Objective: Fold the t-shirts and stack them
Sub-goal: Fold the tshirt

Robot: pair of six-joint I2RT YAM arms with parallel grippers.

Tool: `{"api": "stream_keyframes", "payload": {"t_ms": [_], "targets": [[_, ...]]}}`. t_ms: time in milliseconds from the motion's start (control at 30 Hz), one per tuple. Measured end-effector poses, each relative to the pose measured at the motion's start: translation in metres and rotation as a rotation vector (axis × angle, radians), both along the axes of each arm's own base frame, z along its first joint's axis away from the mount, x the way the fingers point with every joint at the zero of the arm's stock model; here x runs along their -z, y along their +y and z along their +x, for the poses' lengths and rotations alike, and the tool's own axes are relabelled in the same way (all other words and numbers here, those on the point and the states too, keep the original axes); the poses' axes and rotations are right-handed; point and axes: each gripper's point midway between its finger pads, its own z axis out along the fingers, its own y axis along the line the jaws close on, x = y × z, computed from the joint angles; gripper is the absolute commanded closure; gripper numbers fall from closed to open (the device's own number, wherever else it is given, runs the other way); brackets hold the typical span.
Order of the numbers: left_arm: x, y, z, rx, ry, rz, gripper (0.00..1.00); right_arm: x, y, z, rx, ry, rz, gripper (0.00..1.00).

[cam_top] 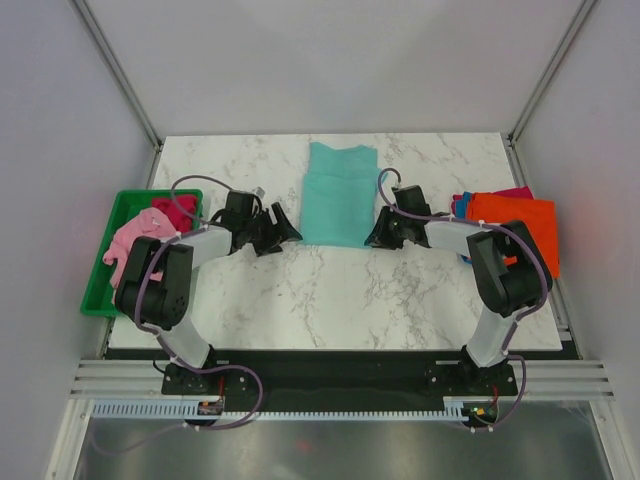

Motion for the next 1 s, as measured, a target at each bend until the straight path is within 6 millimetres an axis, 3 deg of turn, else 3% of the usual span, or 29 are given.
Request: {"api": "stream_keyframes", "payload": {"t_ms": [433,633,767,867,1000], "targets": [[0.011,-0.028,0.02,0.007,-0.043,-0.055,0.39,0.006,-0.001,-0.002,0.0,0.009,-0.005,0.82],[0.017,-0.034,0.024,0.0,-0.043,-0.069,0.57,0.007,-0.006,0.001,0.009,0.007,-0.003,0.87],[0.022,-0.039,0.023,0.0,-0.032,-0.073,0.78,0.006,-0.01,0.003,0.016,0.003,-0.005,0.98],[0.025,-0.041,0.021,0.0,-0.03,-0.066,0.93,0.006,-0.011,0.004,0.014,0.003,-0.004,1.0],[0.025,-0.043,0.02,-0.003,-0.039,-0.052,0.98,0.009,-0.011,0.001,0.011,0.007,0.0,1.0]]}}
